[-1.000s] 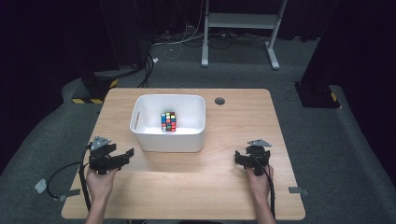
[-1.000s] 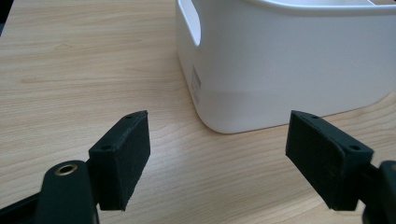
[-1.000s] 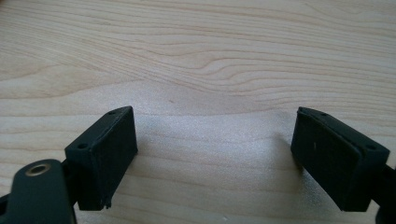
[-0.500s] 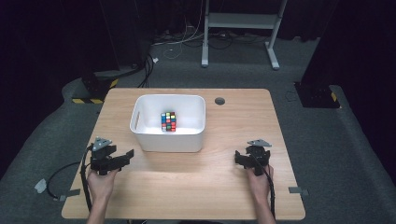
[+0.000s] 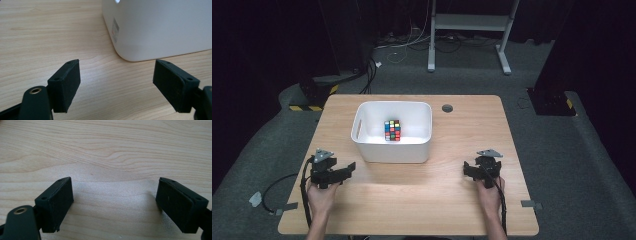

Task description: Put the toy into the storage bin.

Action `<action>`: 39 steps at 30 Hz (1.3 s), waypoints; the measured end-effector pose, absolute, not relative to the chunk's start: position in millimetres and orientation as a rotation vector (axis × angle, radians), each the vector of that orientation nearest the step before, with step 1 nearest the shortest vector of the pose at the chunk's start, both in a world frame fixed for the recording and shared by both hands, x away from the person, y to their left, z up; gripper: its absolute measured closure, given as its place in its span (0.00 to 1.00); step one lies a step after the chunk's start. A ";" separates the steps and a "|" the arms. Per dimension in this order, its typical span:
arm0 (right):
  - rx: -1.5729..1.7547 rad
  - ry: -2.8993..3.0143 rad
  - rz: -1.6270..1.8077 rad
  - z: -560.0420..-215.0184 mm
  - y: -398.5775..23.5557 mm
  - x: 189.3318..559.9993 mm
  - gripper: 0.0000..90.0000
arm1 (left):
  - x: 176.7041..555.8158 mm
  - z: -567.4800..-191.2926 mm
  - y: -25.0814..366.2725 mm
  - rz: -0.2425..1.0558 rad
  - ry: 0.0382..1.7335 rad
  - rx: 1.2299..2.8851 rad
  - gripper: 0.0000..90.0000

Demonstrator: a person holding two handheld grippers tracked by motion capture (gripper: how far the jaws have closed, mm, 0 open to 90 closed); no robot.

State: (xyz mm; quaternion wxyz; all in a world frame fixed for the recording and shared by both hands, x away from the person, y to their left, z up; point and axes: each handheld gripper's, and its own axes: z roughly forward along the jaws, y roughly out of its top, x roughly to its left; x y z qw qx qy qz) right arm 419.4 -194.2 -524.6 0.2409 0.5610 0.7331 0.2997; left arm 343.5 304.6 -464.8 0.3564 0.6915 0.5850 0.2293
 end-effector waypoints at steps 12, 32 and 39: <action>1.535 2.006 0.820 -524.6 -194.2 419.4 0.16 | 347.5 -475.9 305.1 0.593 1.534 1.798 0.25; 1.535 2.005 0.820 -524.6 -194.2 419.4 0.16 | 352.8 -489.2 309.5 0.604 1.592 1.771 0.25; 1.536 2.005 0.820 -524.6 -194.2 419.4 0.16 | 354.9 -494.5 308.1 0.632 1.605 1.792 0.25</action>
